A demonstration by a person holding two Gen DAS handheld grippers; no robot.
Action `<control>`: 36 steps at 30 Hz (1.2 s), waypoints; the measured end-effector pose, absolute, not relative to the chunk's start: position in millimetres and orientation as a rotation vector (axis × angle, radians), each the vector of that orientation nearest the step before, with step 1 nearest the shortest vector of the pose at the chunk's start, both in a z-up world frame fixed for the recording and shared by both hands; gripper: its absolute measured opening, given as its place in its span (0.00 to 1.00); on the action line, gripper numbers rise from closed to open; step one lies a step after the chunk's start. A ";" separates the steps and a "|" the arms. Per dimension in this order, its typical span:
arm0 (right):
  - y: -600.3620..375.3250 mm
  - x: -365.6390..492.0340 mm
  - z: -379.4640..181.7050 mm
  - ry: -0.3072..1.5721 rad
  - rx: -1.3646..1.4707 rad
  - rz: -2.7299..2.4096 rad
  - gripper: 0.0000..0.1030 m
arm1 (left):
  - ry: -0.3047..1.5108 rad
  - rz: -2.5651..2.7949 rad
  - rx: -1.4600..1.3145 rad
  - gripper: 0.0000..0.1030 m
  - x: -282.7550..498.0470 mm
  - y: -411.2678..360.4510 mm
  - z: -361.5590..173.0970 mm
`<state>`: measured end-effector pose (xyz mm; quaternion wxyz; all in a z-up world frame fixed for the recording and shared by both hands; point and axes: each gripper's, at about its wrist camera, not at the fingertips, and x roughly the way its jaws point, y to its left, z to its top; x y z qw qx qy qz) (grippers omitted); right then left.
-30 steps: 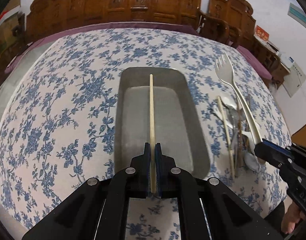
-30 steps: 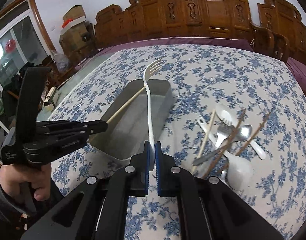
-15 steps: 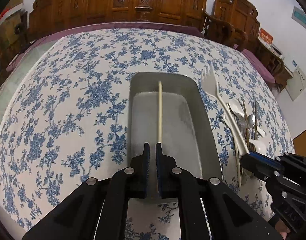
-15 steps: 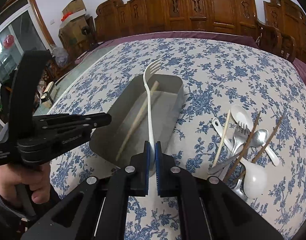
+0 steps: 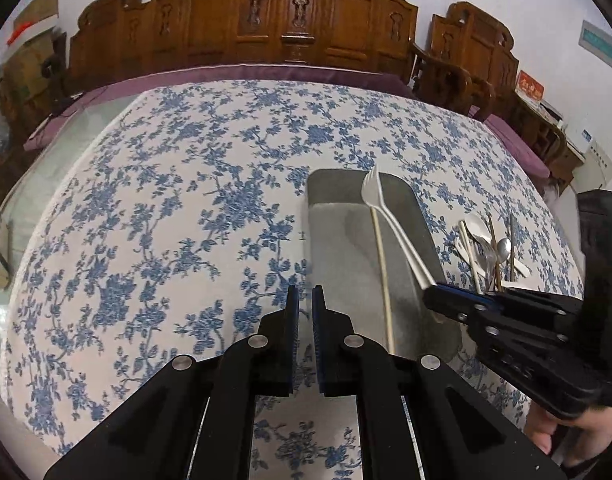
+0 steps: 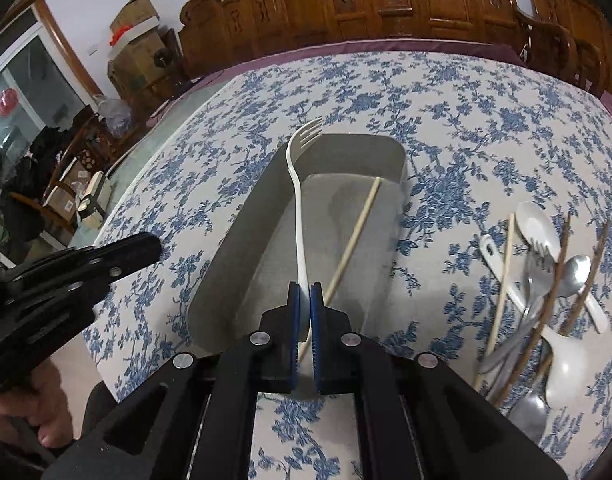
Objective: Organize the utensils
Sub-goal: 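Carry the fork and chopstick into the grey metal tray and open both tools, then grasp a brown chopstick with the right tool while the left tool returns to the pile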
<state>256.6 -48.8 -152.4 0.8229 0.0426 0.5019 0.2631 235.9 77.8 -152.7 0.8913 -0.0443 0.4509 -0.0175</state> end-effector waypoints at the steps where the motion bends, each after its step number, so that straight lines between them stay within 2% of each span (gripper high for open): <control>1: -45.9 258.2 -154.5 1.074 0.091 0.556 0.06 | 0.934 -0.036 -0.091 0.06 235.0 79.0 -151.7; 7: -36.1 262.1 -162.2 1.093 0.098 0.548 0.07 | 0.923 -0.038 -0.084 0.06 230.9 84.8 -148.1; 11: -31.0 261.1 -164.4 1.095 0.111 0.564 0.11 | 0.918 -0.037 -0.078 0.06 229.5 85.3 -146.6; 14: -29.7 258.2 -162.9 1.086 0.118 0.592 0.22 | 0.913 -0.042 -0.072 0.06 228.3 82.9 -145.1; 21: -53.6 242.4 -143.4 1.009 0.101 0.636 0.22 | 0.892 -0.077 -0.053 0.06 222.3 67.0 -140.0; 33: -165.1 210.6 -128.0 0.926 -0.038 0.537 0.22 | 0.868 -0.182 -0.035 0.07 215.3 15.7 -133.9; 35: -184.3 205.8 -132.2 0.937 -0.042 0.504 0.22 | 0.865 -0.197 -0.030 0.15 214.5 6.3 -134.8; 36: -191.1 203.8 -134.9 0.943 -0.041 0.492 0.22 | 0.864 -0.203 -0.029 0.16 214.1 2.3 -135.3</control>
